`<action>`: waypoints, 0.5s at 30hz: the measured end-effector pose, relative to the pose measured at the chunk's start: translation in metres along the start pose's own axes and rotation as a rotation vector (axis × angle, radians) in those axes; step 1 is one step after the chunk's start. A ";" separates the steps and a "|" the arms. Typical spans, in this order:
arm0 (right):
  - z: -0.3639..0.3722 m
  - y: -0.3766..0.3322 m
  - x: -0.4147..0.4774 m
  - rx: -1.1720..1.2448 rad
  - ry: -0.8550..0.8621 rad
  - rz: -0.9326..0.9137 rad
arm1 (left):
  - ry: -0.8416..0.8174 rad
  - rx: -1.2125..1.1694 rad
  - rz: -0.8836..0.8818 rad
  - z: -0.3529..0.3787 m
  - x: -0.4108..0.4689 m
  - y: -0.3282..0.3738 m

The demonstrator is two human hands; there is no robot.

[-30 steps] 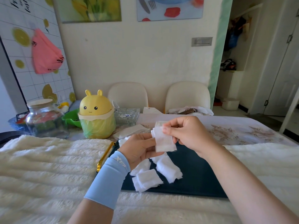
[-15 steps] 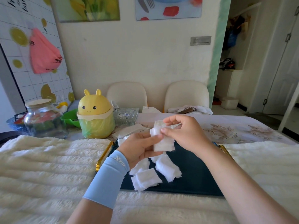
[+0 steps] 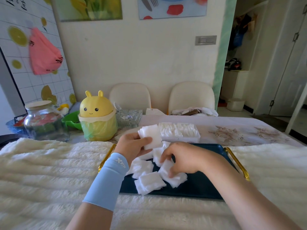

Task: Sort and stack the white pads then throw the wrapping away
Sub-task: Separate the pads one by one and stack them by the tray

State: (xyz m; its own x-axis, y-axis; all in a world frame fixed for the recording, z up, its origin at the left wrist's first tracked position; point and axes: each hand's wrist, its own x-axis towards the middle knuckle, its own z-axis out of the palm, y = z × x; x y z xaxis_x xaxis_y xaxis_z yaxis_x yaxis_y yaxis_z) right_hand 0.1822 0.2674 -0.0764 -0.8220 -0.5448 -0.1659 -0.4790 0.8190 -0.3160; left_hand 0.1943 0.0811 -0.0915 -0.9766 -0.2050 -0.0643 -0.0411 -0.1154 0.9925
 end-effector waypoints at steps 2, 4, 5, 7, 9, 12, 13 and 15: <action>0.001 0.003 0.002 0.031 0.003 0.001 | 0.005 0.018 0.003 0.001 0.000 0.000; -0.001 0.006 0.003 0.063 0.049 0.003 | 0.010 0.029 0.002 0.001 0.000 0.000; -0.002 0.008 0.003 0.080 0.069 0.000 | 0.011 0.034 0.002 0.001 0.001 -0.001; -0.005 0.011 0.002 0.149 0.086 -0.018 | 0.013 0.043 0.006 0.000 0.001 -0.001; -0.010 0.018 0.001 0.325 0.094 -0.059 | 0.017 0.044 0.010 0.000 0.001 -0.001; -0.018 0.026 -0.002 0.697 0.141 -0.154 | 0.028 0.026 0.003 -0.001 0.002 0.000; -0.019 0.026 -0.002 0.833 0.143 -0.176 | 0.030 0.008 -0.005 -0.001 0.002 0.001; -0.018 0.025 -0.001 1.034 0.140 -0.181 | 0.037 -0.038 -0.028 0.000 0.003 0.000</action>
State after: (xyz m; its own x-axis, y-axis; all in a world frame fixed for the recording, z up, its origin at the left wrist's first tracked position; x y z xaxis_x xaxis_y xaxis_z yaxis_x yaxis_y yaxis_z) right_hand 0.1654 0.2921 -0.0673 -0.8243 -0.5638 0.0518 -0.1571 0.1397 -0.9777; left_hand 0.1915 0.0806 -0.0914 -0.9667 -0.2368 -0.0967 -0.0598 -0.1584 0.9856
